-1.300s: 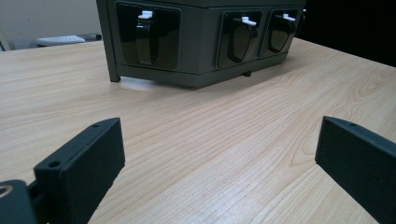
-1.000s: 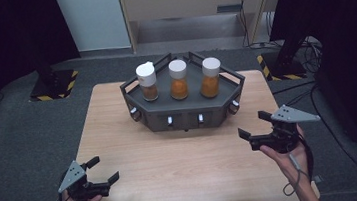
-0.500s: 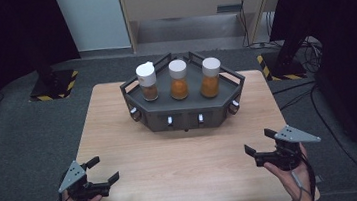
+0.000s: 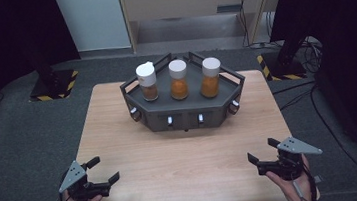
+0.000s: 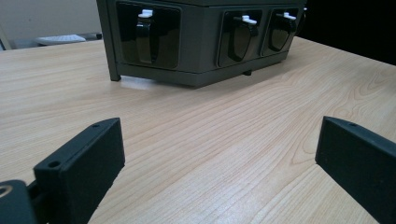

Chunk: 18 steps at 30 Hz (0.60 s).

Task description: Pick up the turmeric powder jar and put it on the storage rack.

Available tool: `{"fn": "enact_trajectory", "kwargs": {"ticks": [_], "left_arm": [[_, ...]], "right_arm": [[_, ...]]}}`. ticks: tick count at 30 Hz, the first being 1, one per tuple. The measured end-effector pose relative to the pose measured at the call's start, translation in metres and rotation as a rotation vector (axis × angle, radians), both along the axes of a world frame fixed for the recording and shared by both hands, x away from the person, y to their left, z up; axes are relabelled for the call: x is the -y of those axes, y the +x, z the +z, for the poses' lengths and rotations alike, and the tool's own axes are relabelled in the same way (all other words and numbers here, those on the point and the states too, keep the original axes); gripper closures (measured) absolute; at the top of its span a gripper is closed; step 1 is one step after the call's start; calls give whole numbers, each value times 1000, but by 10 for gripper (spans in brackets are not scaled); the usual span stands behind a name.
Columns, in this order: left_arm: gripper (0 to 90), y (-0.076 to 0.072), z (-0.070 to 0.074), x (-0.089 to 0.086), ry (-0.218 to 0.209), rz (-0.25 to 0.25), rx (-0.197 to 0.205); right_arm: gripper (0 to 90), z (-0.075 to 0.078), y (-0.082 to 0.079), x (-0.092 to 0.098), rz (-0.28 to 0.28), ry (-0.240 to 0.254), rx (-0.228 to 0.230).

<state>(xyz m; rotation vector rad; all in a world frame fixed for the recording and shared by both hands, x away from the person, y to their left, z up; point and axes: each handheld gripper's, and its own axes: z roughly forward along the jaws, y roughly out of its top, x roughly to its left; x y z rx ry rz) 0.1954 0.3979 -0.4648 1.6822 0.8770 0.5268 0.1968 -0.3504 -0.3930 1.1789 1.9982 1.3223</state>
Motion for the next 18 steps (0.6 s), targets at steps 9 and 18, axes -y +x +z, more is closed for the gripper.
{"fn": "enact_trajectory", "kwargs": {"ticks": [9,18], "left_arm": [[3,0,0,0,1,-2,-1],[3,0,0,0,-1,-3,4]], "right_arm": [[62,-13,-6,2,-8,1,7],[61,-24,-7,4,3,15,22]]}}
